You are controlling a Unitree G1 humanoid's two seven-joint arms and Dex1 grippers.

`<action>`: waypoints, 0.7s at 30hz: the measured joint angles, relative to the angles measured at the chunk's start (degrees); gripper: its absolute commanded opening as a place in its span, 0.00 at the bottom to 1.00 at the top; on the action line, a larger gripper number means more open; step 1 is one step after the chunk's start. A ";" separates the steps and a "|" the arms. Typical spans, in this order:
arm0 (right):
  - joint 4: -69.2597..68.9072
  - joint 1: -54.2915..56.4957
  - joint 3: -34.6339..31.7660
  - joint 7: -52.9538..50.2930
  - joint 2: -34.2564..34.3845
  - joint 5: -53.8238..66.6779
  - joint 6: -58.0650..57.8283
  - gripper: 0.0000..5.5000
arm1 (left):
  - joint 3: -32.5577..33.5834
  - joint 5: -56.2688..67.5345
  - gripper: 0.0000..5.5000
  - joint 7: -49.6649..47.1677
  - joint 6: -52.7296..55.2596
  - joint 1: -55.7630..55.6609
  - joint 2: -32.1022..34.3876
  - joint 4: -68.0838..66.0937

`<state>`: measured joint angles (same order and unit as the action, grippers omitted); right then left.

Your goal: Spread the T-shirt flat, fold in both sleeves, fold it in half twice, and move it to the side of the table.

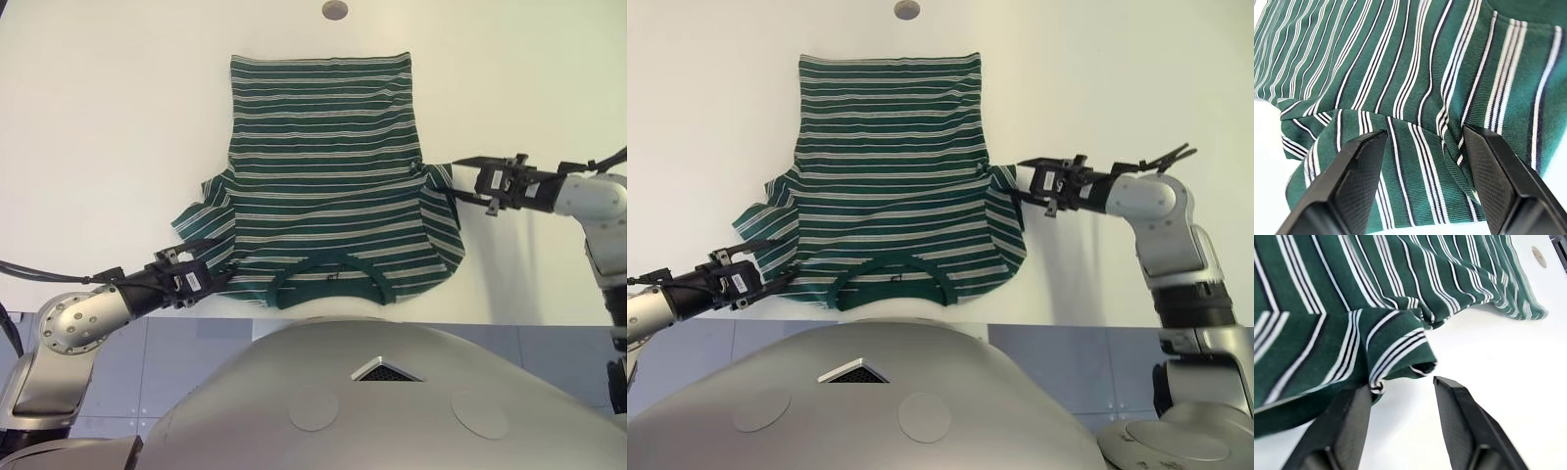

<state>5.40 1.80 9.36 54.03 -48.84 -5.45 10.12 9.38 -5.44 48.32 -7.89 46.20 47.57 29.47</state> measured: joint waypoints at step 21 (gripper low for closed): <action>-17.42 -18.54 -2.46 6.67 -4.81 10.92 -5.31 0.41 | 28.91 50.57 0.52 0.60 24.80 1.46 -7.13 3.77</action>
<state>-12.03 -16.73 6.90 60.70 -53.64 5.47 4.81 38.30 45.13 48.93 16.91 47.66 40.43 33.24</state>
